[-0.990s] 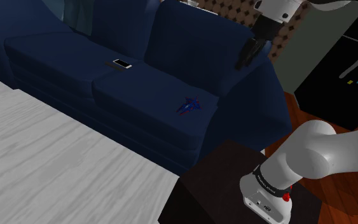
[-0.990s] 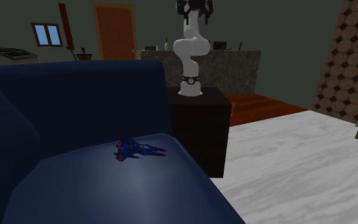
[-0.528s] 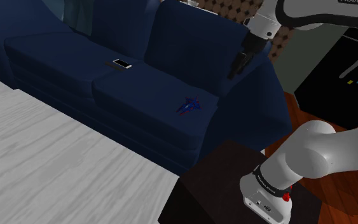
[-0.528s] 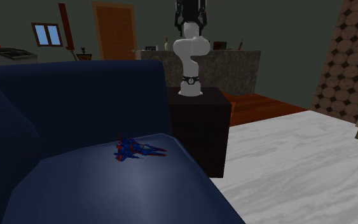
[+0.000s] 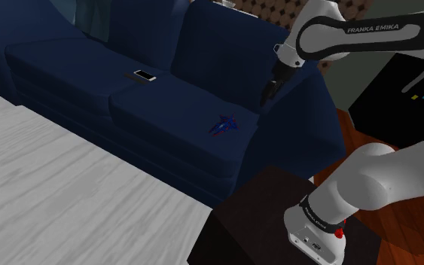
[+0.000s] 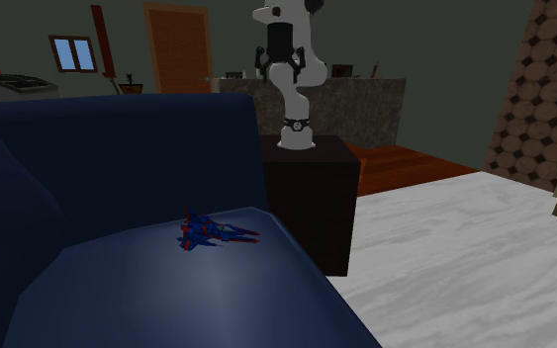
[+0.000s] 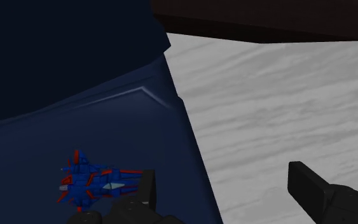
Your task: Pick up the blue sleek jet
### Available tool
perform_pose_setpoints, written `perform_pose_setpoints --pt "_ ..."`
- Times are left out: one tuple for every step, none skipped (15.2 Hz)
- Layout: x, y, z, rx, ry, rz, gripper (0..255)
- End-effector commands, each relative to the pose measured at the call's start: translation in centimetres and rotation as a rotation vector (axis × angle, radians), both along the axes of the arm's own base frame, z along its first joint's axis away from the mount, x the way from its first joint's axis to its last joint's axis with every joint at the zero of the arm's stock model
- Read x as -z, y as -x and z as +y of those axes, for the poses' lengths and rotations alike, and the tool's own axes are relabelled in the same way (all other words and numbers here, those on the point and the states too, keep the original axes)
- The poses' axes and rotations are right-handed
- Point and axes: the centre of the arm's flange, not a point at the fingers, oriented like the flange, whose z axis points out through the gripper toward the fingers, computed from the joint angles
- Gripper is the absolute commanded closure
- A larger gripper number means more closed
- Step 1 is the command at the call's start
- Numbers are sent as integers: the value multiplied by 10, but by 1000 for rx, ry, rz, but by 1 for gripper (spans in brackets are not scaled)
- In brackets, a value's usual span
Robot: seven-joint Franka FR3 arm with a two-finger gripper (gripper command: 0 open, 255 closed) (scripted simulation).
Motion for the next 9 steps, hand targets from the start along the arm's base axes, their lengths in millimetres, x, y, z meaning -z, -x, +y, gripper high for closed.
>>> perform_pose_setpoints --pt "22 -11 -14 -8 7 -1 0" --pt "32 -16 -20 -11 10 0 0" --pt "43 -21 -26 -14 13 0 0" --pt "53 -26 -32 -17 16 0 0" --pt "64 -31 -39 -21 19 1 0" --pt "74 -35 -45 -24 22 1 0" --pt "84 -40 -51 -27 25 2 0" --pt "94 -45 -57 -30 28 2 0" --pt "105 -51 -63 -34 31 3 0"
